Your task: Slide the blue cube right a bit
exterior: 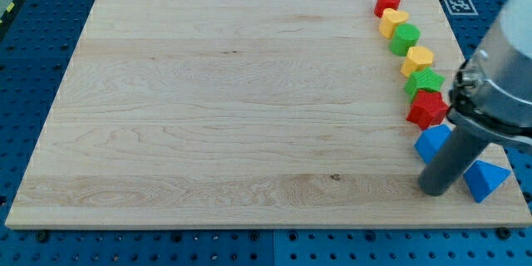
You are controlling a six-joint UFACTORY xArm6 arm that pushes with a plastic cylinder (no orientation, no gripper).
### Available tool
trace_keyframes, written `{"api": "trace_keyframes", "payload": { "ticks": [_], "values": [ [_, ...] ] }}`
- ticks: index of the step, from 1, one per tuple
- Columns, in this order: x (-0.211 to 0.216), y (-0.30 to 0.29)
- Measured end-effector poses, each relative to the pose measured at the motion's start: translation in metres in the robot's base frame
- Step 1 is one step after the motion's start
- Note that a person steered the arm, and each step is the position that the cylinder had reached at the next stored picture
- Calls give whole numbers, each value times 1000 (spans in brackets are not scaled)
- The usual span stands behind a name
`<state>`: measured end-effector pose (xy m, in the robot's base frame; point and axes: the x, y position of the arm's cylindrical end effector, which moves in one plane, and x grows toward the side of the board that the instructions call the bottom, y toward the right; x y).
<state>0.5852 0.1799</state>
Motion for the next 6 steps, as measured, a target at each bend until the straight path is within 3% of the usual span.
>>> {"api": "trace_keyframes", "payload": {
  "ticks": [2, 6],
  "values": [
    [-41, -16],
    [-41, 27]
  ]
}}
